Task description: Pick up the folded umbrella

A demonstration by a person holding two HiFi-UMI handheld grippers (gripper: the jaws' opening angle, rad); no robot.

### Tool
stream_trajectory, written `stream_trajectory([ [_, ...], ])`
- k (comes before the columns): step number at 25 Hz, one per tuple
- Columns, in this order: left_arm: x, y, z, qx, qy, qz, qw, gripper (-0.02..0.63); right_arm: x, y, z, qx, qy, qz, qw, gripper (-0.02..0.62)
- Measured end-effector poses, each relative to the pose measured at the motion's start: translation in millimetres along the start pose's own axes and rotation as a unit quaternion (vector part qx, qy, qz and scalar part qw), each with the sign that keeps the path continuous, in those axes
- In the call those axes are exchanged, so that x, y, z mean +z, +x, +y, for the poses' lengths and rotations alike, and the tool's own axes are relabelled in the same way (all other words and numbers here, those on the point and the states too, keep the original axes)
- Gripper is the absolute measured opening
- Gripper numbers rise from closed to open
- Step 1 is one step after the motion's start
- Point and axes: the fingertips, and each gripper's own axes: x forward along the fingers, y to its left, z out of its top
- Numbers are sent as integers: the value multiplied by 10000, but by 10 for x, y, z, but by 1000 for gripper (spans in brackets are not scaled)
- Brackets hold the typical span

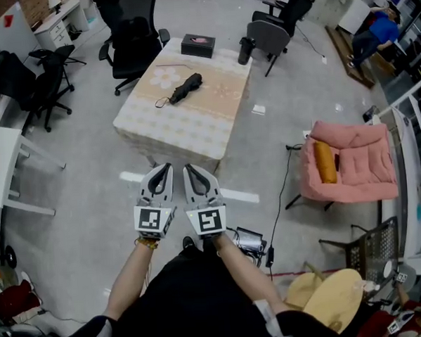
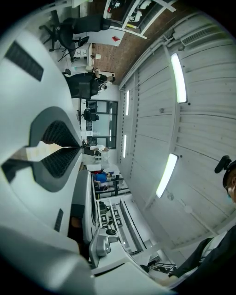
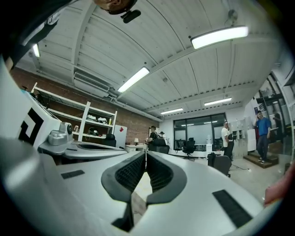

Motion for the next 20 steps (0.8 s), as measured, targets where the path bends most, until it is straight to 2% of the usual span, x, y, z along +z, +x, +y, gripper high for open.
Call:
stream_trajectory([
  [5,-30,366,99,-19,49,186,9998,14,-115,279,-249,-1,66,-7,10000,17],
  [14,-137,1291,333,73,73,400,9991,14,-265,989,-974,50,283,-26,9996,17],
  [20,-147,1753,440,63,85,295,9995,14,-342,1344,-1297,22,479,24,9988,17],
])
